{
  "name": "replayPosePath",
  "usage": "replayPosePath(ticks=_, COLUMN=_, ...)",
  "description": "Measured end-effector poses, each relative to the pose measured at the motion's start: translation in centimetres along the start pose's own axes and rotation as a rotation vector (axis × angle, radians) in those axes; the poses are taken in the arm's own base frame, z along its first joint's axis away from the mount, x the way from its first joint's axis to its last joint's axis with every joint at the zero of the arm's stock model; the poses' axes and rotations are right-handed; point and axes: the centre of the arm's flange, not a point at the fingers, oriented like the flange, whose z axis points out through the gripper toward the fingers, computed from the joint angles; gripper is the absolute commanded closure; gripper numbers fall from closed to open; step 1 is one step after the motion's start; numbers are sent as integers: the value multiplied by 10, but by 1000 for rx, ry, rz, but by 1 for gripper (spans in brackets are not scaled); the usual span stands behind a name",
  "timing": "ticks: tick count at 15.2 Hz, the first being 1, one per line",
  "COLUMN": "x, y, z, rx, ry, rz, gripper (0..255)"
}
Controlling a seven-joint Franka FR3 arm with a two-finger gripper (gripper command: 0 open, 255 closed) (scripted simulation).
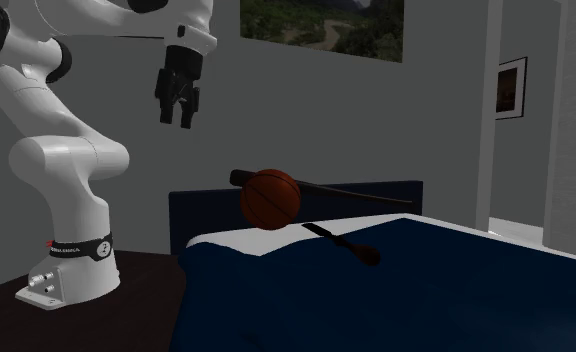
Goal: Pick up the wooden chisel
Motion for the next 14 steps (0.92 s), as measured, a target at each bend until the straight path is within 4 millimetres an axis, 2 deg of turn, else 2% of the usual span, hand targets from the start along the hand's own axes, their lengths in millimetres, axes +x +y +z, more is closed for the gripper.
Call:
replayPosePath(ticks=4, x=15, y=-13, z=14, rx=10, ry=6, rz=33, gripper=0)
replayPosePath(ticks=7, x=38, y=-39, z=32, rx=23, ry=15, rz=79, gripper=0)
replayPosePath(ticks=14, x=94, y=-82, z=75, rx=58, ry=37, rz=196, gripper=0)
